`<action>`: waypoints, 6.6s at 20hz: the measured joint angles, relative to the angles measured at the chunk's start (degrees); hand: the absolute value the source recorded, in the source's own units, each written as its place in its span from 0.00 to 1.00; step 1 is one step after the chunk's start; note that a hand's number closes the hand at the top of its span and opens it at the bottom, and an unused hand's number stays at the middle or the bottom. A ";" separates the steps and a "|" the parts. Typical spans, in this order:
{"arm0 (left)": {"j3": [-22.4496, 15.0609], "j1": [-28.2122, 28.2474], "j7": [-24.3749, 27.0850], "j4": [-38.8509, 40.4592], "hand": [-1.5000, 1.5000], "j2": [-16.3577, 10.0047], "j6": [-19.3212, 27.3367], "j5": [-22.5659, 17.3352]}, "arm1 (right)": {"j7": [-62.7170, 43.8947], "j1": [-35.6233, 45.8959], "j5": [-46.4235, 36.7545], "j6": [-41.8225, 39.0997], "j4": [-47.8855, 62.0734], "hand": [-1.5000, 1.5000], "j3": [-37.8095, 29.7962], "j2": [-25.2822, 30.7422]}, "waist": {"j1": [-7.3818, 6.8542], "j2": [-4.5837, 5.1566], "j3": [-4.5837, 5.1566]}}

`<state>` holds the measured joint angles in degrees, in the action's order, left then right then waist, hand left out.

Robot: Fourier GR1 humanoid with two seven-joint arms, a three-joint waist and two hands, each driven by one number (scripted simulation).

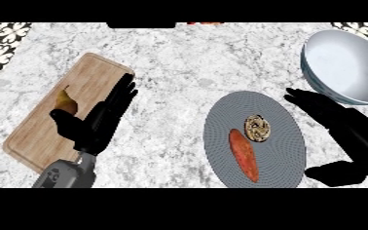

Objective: Pick the cupcake from the placemat and place it in the bowl

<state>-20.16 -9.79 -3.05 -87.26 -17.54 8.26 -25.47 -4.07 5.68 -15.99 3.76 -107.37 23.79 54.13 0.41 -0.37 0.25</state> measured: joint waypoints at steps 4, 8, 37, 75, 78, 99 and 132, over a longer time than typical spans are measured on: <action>-0.01 -0.17 -0.79 -0.64 0.50 0.26 -0.35 0.31 | -13.76 3.50 -0.98 -7.21 -4.75 0.00 2.78 -0.22 | -0.57 0.18 -0.06; 0.24 0.29 -1.32 -1.17 0.50 0.48 -1.06 0.43 | -26.42 8.29 -1.46 -13.65 -5.90 0.00 6.41 -4.72 | -1.08 0.32 -0.10; 6.80 1.35 -3.27 -0.05 0.50 8.09 -6.29 8.59 | -30.83 9.24 -24.08 -30.22 12.20 0.00 4.43 -28.53 | -0.46 0.36 -0.25; 13.82 3.85 -6.09 -2.91 0.50 12.86 -13.24 14.11 | -6.06 7.97 -45.37 -20.74 29.20 1.00 -6.84 -39.59 | -0.36 -0.07 0.24; 13.82 3.60 -6.77 -3.12 0.50 13.28 -12.72 14.34 | -9.04 5.00 -45.00 -21.52 26.78 1.00 -9.01 -39.19 | -0.19 -0.08 0.20; 15.03 3.95 -7.64 -3.86 0.50 13.21 -13.73 14.54 | -29.37 0.64 -45.01 -34.73 -19.86 1.00 -17.62 -38.48 | 0.28 0.07 -0.18; 14.99 1.72 -8.25 -2.68 0.50 14.96 -15.26 15.61 | -4.42 33.31 -42.94 -9.29 41.63 1.00 -42.89 -22.43 | -2.00 0.88 -0.29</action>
<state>-5.17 -8.07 -11.30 -89.94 -2.59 -7.00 -9.86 -8.49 38.99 -58.93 -5.53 -65.74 -19.11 31.70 -1.59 0.51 -0.04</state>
